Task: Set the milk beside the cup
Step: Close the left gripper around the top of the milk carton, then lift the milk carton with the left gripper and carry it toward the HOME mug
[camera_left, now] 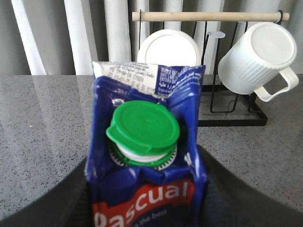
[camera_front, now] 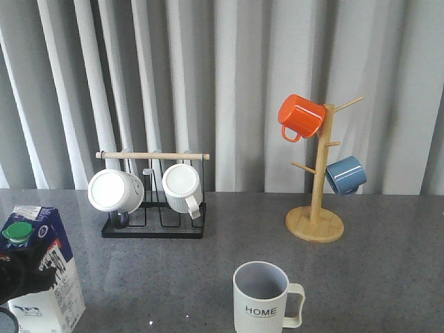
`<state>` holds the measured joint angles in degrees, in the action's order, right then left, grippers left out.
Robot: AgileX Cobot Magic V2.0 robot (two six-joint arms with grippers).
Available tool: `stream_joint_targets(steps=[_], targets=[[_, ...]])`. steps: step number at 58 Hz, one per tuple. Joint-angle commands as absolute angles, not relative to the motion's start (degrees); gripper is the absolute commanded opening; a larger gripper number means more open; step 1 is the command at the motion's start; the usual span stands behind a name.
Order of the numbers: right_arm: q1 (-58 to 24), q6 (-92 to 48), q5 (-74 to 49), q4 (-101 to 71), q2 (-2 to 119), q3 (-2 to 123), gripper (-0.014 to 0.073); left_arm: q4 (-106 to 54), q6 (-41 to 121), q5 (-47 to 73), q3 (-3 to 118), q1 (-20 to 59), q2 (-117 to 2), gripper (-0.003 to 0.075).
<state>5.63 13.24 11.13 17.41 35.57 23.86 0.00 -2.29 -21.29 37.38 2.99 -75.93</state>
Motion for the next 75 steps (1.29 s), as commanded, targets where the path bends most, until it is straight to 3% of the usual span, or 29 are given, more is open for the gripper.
stream_joint_targets(steps=[1,13,35,51,57,64,75], targets=[[5.97,12.83,15.27,17.50,35.50,25.23,-0.0010,-0.33,-2.83,-25.10,39.38,2.91,-74.73,0.0258],[5.97,12.83,15.27,17.50,35.50,25.23,-0.0010,-0.39,-2.76,-24.18,39.38,2.86,-74.73,0.0197],[5.97,12.83,15.27,17.50,35.50,25.23,-0.0010,-0.78,-5.30,-25.80,39.38,2.92,-73.59,0.0199],[5.97,12.83,15.27,17.50,35.50,25.23,-0.0010,-3.41,-4.88,-25.90,39.38,3.31,-65.28,0.0199],[5.97,12.83,15.27,17.50,35.50,25.23,-0.0010,-18.34,7.99,-25.84,39.38,5.91,-62.75,0.0199],[5.97,12.83,15.27,17.50,35.50,25.23,-0.0010,-47.49,33.63,-27.13,40.18,9.77,-62.72,0.0199],[5.97,12.83,15.27,17.50,35.50,25.23,-0.0010,-72.66,61.72,-36.62,44.25,24.74,-64.97,0.0199]])
